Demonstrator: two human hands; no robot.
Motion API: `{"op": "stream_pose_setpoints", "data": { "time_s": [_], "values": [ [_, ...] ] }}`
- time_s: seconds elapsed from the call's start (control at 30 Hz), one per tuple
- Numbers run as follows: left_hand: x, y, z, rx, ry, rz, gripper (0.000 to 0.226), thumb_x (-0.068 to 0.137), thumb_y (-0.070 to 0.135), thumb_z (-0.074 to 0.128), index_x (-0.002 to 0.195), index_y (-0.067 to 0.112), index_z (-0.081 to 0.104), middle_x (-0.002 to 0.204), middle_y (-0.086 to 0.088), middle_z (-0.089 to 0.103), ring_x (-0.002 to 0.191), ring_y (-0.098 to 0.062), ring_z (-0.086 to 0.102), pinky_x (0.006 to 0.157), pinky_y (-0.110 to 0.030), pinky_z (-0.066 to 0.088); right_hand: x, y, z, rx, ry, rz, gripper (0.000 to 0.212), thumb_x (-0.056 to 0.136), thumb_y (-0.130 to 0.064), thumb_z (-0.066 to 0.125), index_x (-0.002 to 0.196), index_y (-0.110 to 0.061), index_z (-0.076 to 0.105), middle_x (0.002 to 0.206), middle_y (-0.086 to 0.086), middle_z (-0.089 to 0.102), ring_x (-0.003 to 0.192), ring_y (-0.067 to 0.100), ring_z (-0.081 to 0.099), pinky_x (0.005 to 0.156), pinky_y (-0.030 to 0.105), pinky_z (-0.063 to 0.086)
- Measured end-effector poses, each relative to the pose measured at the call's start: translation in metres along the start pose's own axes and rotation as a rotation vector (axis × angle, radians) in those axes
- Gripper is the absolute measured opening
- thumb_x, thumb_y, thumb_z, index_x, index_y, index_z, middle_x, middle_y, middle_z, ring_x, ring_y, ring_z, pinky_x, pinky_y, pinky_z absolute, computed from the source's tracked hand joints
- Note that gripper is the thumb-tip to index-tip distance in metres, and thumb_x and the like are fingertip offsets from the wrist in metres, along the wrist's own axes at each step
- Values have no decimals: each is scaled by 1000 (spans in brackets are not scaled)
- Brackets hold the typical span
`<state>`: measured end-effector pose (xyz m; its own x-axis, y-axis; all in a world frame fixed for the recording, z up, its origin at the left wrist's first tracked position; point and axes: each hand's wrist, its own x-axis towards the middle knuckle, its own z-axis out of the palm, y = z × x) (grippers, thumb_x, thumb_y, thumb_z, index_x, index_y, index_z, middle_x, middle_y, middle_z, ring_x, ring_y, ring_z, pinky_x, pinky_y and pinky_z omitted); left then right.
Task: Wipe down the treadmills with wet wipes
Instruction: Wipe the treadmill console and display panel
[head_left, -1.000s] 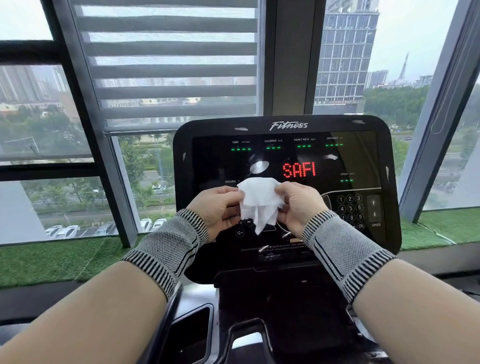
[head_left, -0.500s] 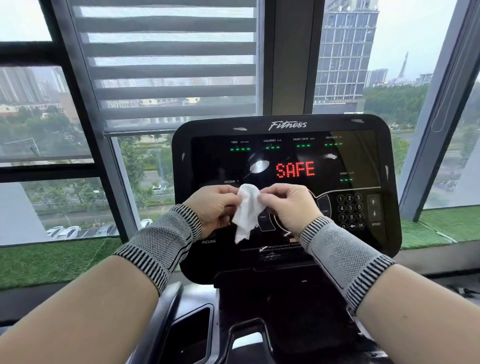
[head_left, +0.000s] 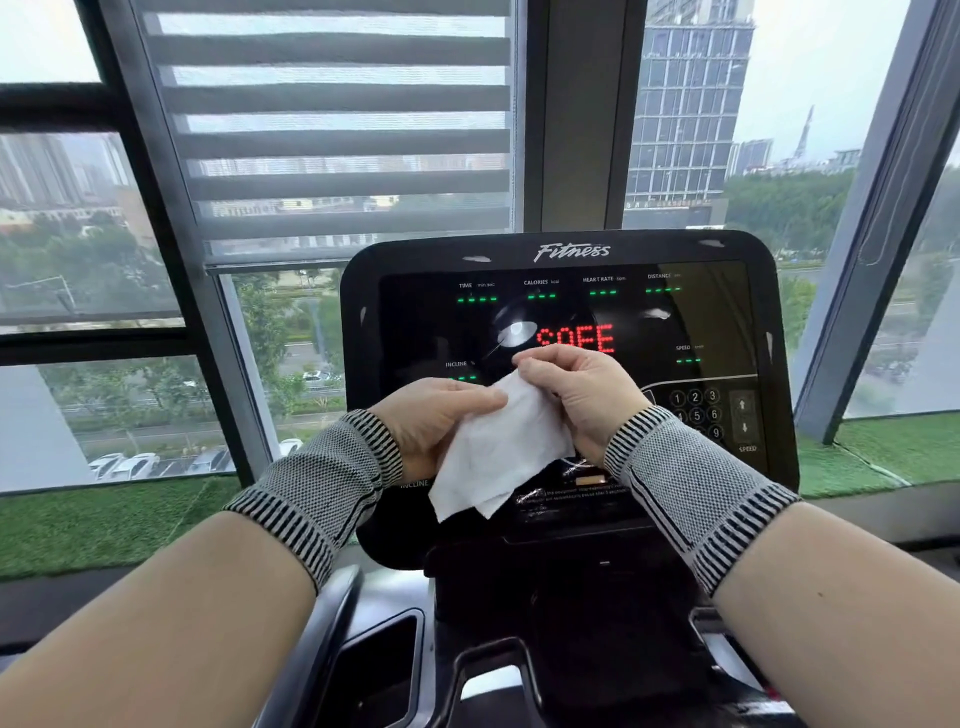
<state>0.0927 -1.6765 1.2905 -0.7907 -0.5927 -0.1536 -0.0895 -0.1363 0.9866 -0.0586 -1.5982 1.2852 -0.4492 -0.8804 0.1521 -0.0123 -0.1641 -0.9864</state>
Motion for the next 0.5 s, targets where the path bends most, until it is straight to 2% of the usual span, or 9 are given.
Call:
{"op": "stream_pose_setpoints", "data": {
  "time_s": [0.03, 0.1, 0.17, 0.27, 0.33, 0.4, 0.43, 0.5],
  "values": [
    [0, -1, -1, 4, 20, -3, 25, 87, 17, 61, 102, -2, 66, 86, -15, 70, 74, -23, 69, 67, -30, 57, 3, 2, -1, -45, 97, -23, 4, 86, -17, 67, 83, -15, 68, 78, 5, 66, 64, 14, 62, 64, 34, 55],
    [3, -2, -4, -49, 90, 11, 25, 93, 15, 56, 108, -4, 65, 91, -15, 71, 77, -24, 69, 67, -32, 58, 5, 7, -5, -93, 263, -7, 12, 87, -25, 66, 84, -14, 62, 77, 5, 66, 63, 16, 64, 67, 35, 56],
    [6, -2, -7, -135, 169, 64, 29, 95, 17, 54, 115, -1, 63, 103, -15, 71, 89, -27, 69, 72, -38, 57, 1, 11, -7, -73, 303, 124, 26, 91, -35, 59, 79, -11, 58, 75, 6, 65, 65, 20, 65, 65, 34, 53],
    [9, 0, -7, -246, 235, 108, 30, 98, 20, 49, 118, 2, 61, 110, -14, 70, 97, -28, 69, 74, -43, 57, -12, 21, -4, -62, 147, 367, 55, 93, -54, 45, 69, -8, 62, 75, 11, 70, 66, 24, 67, 68, 34, 50],
    [11, 0, -6, -273, 259, 128, 31, 99, 19, 47, 121, 1, 60, 112, -15, 70, 102, -29, 68, 77, -43, 57, -16, 28, 2, 9, 11, 410, 62, 92, -60, 40, 81, -6, 69, 80, 10, 73, 72, 25, 69, 70, 34, 52],
    [12, -1, -4, -270, 286, 143, 31, 99, 17, 46, 122, 0, 59, 113, -16, 69, 104, -30, 67, 82, -45, 56, -15, 30, 7, 150, -48, 363, 52, 92, -53, 47, 100, -6, 69, 86, 7, 74, 77, 23, 70, 70, 35, 54],
    [13, -2, -4, -268, 306, 150, 30, 99, 16, 47, 122, 0, 59, 112, -17, 69, 103, -31, 67, 84, -47, 56, -16, 28, 9, 230, -57, 333, 42, 92, -44, 51, 104, -7, 68, 86, 6, 73, 76, 22, 69, 68, 34, 54],
    [14, -2, -3, -277, 355, 171, 26, 98, 14, 48, 117, 0, 60, 109, -19, 69, 100, -32, 68, 84, -49, 56, -16, 26, 11, 329, -78, 278, 21, 90, -27, 57, 96, -9, 66, 80, 4, 71, 70, 19, 67, 64, 33, 53]
  ]
}}
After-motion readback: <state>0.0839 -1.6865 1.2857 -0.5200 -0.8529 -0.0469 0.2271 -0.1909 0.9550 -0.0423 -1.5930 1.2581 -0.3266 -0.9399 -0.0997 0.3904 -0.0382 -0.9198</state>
